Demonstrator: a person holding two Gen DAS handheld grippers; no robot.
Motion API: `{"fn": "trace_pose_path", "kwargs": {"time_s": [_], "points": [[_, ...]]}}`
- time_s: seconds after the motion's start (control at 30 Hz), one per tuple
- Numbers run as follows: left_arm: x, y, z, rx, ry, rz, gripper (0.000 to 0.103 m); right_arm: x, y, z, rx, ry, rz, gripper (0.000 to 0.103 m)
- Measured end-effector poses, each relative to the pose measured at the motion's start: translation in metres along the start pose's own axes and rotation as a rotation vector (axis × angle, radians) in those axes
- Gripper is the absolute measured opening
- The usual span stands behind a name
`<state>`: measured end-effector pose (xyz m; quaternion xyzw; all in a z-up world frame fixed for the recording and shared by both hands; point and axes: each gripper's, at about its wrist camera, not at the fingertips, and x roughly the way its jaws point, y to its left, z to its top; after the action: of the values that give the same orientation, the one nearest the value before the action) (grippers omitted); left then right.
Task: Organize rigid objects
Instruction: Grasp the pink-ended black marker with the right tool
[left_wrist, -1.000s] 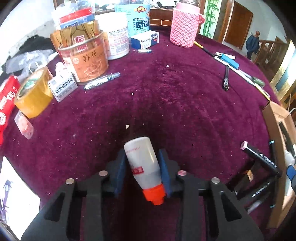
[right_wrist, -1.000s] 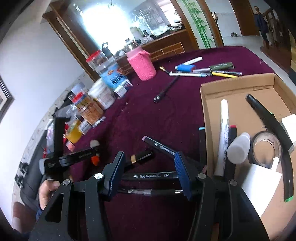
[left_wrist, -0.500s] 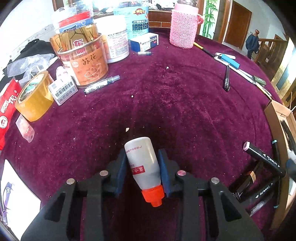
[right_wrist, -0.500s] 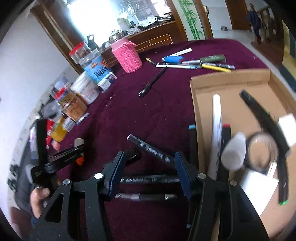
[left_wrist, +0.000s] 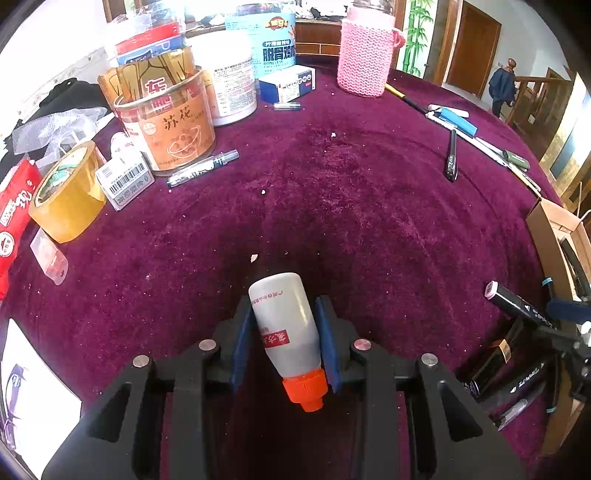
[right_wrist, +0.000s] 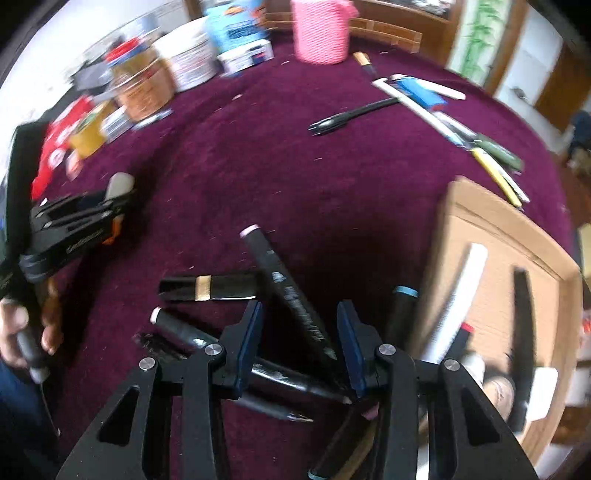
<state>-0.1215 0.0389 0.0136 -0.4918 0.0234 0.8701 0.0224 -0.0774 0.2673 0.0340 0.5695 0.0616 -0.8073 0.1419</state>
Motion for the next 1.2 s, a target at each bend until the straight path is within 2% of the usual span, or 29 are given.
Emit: {"fn": "trace_pose_path", "kwargs": {"time_s": [0.1, 0.17, 0.2, 0.43, 0.57, 0.7, 0.77, 1.0, 1.2], "points": [[0.000, -0.002, 0.000, 0.008, -0.004, 0.007, 0.031, 0.008, 0.002, -0.004, -0.007, 0.014, -0.048, 0.023], [0.000, -0.002, -0.001, 0.007, -0.007, 0.008, 0.031, 0.007, -0.002, -0.008, 0.044, -0.015, -0.053, 0.021], [0.000, -0.002, -0.001, 0.004, -0.007, 0.005, 0.031, 0.005, -0.004, -0.009, 0.070, -0.028, -0.056, 0.013], [-0.002, 0.006, 0.000, -0.039, -0.009, -0.022, 0.027, -0.027, -0.010, -0.035, 0.289, -0.249, 0.069, 0.013], [-0.006, 0.005, 0.000, -0.041, -0.027, -0.027, 0.027, -0.028, -0.020, -0.051, 0.385, -0.347, 0.160, 0.013], [-0.017, -0.004, 0.000, -0.016, -0.076, -0.067, 0.026, -0.035, -0.022, -0.053, 0.391, -0.395, 0.205, 0.013], [-0.021, -0.009, -0.001, 0.005, -0.095, -0.078, 0.026, -0.040, -0.017, -0.053, 0.370, -0.409, 0.201, 0.013], [-0.037, -0.023, -0.004, 0.054, -0.146, -0.141, 0.024, -0.039, -0.001, -0.050, 0.321, -0.412, 0.220, 0.013], [-0.039, -0.030, -0.005, 0.079, -0.155, -0.155, 0.024, -0.040, -0.003, -0.055, 0.324, -0.416, 0.214, 0.013]]}}
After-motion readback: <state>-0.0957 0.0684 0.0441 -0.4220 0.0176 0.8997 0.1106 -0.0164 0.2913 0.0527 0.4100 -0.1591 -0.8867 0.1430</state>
